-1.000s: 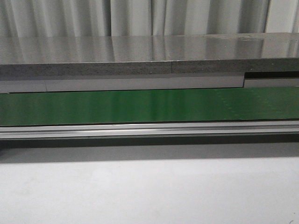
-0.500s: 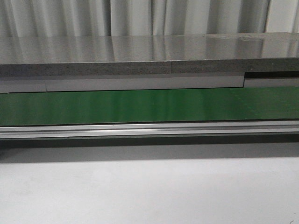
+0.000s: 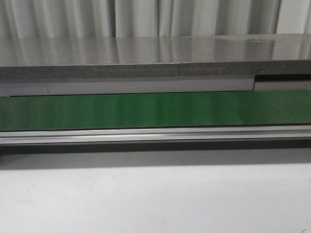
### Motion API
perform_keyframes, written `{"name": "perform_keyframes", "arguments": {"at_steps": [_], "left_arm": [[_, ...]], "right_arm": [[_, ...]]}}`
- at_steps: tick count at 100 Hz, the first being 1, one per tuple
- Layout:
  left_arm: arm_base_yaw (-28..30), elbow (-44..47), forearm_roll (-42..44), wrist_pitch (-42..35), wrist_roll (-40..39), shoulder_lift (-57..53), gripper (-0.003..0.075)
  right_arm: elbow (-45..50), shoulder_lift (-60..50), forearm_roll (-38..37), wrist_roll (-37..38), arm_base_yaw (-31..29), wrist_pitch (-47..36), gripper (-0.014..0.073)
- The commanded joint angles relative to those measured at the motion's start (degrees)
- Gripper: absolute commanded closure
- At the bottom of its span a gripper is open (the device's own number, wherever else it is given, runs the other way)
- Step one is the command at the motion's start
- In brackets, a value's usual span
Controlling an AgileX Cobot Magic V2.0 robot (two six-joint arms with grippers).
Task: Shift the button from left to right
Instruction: 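Close the left gripper on the button's black body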
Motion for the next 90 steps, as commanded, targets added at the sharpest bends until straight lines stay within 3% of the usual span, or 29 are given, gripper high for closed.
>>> {"name": "perform_keyframes", "arguments": {"at_steps": [1,90], "left_arm": [[0.43,-1.93,0.0,-2.82,-0.08,-1.35,0.0069],[1.03,-1.93,0.47,-5.64,3.24,7.13,0.0069]], "right_arm": [[-1.0,-1.04,0.18,-0.06,-0.07,-4.79,0.0651],[-1.0,-1.04,0.18,-0.06,-0.07,-4.79,0.0651]]}}
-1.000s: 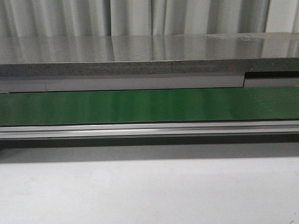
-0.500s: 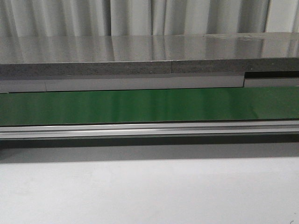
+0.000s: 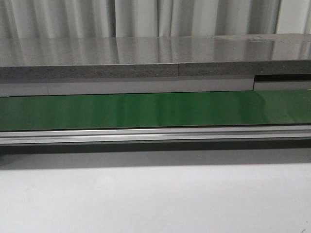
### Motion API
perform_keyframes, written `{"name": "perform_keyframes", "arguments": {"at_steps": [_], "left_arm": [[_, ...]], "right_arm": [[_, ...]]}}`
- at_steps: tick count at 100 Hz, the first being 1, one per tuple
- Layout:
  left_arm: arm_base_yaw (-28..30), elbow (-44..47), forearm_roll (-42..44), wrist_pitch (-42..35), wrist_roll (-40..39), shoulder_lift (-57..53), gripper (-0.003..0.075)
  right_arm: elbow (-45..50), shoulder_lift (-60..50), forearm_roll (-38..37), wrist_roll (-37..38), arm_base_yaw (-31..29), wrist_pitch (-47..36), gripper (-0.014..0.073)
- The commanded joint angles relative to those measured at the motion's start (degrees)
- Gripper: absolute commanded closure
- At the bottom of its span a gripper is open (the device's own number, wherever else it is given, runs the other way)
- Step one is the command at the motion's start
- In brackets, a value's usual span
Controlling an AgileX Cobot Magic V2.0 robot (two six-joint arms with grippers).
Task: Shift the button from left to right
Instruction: 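Close the left gripper on the button's black body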
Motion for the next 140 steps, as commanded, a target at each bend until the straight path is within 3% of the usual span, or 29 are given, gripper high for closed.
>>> {"name": "perform_keyframes", "arguments": {"at_steps": [1,26,35,47,66,75,117,140], "left_arm": [[0.09,-1.77,-0.99,-1.84,0.55,-1.69,0.0069],[0.09,-1.77,-1.92,-2.86,1.13,0.21,0.0072],[0.09,-1.77,-1.92,-3.76,1.13,0.21,0.0122],[0.09,-1.77,-1.92,-4.27,1.13,0.21,0.0289],[0.09,-1.77,-1.92,-3.94,1.13,0.21,0.0636],[0.09,-1.77,-1.92,-3.54,1.13,-0.31,0.0737],[-0.27,-7.39,-4.37,2.17,1.13,-10.34,0.0741],[-4.85,-8.55,-4.44,6.9,1.36,-13.0,0.0741]], "right_arm": [[-1.0,-1.04,0.18,-0.06,-0.07,-4.79,0.0651],[-1.0,-1.04,0.18,-0.06,-0.07,-4.79,0.0651],[-1.0,-1.04,0.18,-0.06,-0.07,-4.79,0.0651],[-1.0,-1.04,0.18,-0.06,-0.07,-4.79,0.0651],[-1.0,-1.04,0.18,-0.06,-0.07,-4.79,0.0651],[-1.0,-1.04,0.18,-0.06,-0.07,-4.79,0.0651],[-1.0,-1.04,0.18,-0.06,-0.07,-4.79,0.0651],[-1.0,-1.04,0.18,-0.06,-0.07,-4.79,0.0651]]}}
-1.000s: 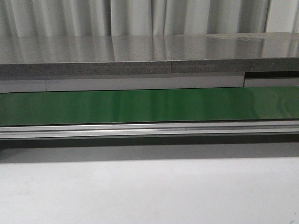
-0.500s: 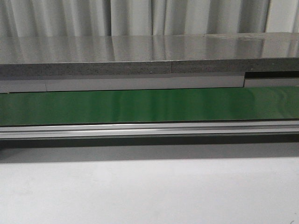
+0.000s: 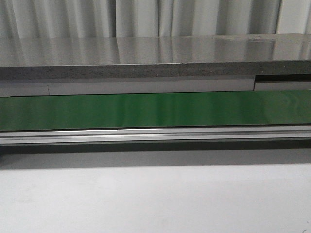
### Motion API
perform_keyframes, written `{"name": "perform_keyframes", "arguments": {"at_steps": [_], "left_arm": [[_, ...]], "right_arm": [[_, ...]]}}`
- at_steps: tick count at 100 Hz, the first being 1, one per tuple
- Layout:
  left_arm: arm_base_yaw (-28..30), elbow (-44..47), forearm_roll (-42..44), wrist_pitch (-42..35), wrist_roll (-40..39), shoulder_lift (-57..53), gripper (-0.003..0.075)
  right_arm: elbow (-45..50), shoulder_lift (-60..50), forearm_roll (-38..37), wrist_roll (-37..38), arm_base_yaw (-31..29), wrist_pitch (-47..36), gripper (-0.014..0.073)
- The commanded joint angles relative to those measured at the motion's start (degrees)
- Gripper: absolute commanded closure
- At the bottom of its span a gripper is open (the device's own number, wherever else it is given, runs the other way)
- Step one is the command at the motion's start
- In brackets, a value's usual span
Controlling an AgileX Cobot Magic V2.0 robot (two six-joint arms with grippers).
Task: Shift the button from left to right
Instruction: 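Close the left gripper on the button's black body, then lift the button and set it on the conveyor belt, open left gripper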
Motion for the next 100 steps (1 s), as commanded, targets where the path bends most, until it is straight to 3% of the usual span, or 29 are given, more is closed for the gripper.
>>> {"name": "perform_keyframes", "arguments": {"at_steps": [1,34,70,82,100], "left_arm": [[-2.4,-1.81,-1.02,0.29,0.09,-3.34,0.0741],[-9.85,-1.02,-1.02,2.41,0.09,-2.79,0.0741],[-10.56,-1.02,-1.15,6.84,0.21,0.0,0.0732],[-10.56,-1.02,-1.15,6.95,0.21,0.0,0.0638],[-10.56,-1.02,-1.15,7.54,0.21,0.0,0.0316]], "right_arm": [[-1.0,-1.04,0.18,-0.06,-0.07,-4.79,0.0651],[-1.0,-1.04,0.18,-0.06,-0.07,-4.79,0.0651],[-1.0,-1.04,0.18,-0.06,-0.07,-4.79,0.0651],[-1.0,-1.04,0.18,-0.06,-0.07,-4.79,0.0651],[-1.0,-1.04,0.18,-0.06,-0.07,-4.79,0.0651]]}}
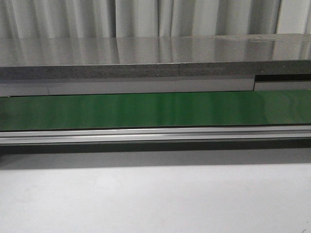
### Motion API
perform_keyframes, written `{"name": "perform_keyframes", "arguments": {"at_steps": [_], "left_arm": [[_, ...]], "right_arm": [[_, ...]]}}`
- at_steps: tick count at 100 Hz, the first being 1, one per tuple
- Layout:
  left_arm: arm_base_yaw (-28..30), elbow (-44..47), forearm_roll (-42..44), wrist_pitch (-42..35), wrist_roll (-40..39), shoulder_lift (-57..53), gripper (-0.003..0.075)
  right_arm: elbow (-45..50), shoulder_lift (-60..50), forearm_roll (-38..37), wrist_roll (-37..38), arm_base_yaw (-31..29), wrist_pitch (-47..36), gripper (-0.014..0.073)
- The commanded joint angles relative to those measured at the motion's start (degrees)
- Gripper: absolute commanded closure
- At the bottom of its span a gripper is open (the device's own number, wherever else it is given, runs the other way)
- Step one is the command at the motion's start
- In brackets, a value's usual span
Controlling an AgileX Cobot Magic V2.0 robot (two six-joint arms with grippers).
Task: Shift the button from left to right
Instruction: 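Lift the button and set it on the conveyor belt, open left gripper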
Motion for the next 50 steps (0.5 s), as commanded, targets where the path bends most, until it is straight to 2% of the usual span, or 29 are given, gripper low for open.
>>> {"name": "perform_keyframes", "arguments": {"at_steps": [1,8,15,35,50], "left_arm": [[-0.29,-1.34,-0.63,-0.58,-0.2,-2.86,0.029],[-0.29,-1.34,-0.63,-0.58,-0.2,-2.86,0.0189],[-0.29,-1.34,-0.43,-0.58,-0.2,-2.86,0.0145],[-0.29,-1.34,-0.24,-1.28,-0.07,-3.53,0.0143],[-0.29,-1.45,-3.52,-2.91,2.61,-6.7,0.0143]], "right_arm": [[-1.0,-1.04,0.18,-0.06,-0.07,-4.79,0.0651],[-1.0,-1.04,0.18,-0.06,-0.07,-4.79,0.0651],[-1.0,-1.04,0.18,-0.06,-0.07,-4.79,0.0651],[-1.0,-1.04,0.18,-0.06,-0.07,-4.79,0.0651],[-1.0,-1.04,0.18,-0.06,-0.07,-4.79,0.0651]]}}
